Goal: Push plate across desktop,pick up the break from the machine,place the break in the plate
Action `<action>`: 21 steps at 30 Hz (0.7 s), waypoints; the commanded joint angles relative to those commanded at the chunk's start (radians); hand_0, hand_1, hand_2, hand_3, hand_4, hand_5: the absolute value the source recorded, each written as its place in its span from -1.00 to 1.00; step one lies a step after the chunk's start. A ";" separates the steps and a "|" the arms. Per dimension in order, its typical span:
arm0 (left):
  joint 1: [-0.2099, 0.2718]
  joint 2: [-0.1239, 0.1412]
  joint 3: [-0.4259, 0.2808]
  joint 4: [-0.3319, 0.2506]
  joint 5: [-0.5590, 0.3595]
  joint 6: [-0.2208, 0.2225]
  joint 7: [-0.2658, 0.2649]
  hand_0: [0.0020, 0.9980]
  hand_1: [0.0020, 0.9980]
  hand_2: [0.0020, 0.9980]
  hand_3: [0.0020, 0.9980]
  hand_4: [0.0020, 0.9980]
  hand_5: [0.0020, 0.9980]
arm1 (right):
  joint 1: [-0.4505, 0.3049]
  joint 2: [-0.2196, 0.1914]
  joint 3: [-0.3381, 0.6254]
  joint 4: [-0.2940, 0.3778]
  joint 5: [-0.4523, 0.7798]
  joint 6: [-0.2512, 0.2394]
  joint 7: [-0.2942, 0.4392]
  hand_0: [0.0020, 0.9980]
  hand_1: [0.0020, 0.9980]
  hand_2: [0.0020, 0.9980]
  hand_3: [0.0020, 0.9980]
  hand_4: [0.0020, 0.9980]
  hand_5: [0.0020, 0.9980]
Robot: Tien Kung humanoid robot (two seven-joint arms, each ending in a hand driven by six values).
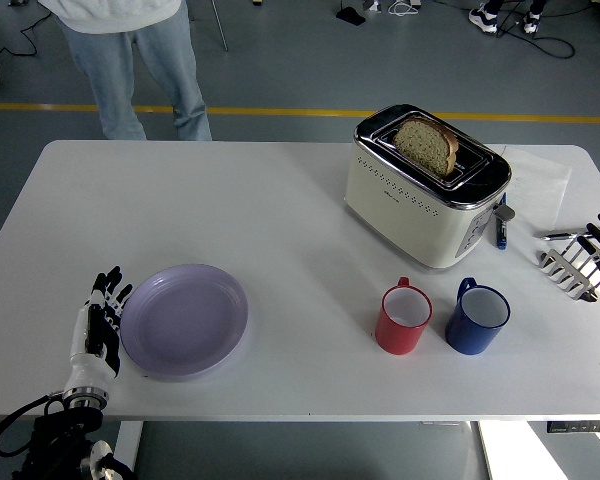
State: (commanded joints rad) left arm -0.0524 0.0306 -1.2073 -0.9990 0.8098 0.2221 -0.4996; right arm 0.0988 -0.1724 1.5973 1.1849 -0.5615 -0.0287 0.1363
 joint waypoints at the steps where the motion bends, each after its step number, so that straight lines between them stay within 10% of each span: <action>1: 0.000 0.001 0.010 -0.003 -0.004 0.000 -0.001 0.73 0.82 0.97 0.78 0.25 1.00 | 0.000 0.000 0.000 0.000 0.000 0.000 0.000 0.48 0.37 0.35 0.27 0.02 0.17; 21: -0.023 0.022 0.151 -0.022 -0.064 0.009 -0.019 0.72 0.81 0.95 0.78 0.25 1.00 | -0.001 -0.001 0.001 0.001 0.000 0.001 0.000 0.48 0.37 0.35 0.27 0.02 0.17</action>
State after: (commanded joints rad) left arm -0.0749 0.0526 -1.0563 -1.0211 0.7453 0.2314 -0.5187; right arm 0.0979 -0.1731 1.5984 1.1855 -0.5617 -0.0279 0.1368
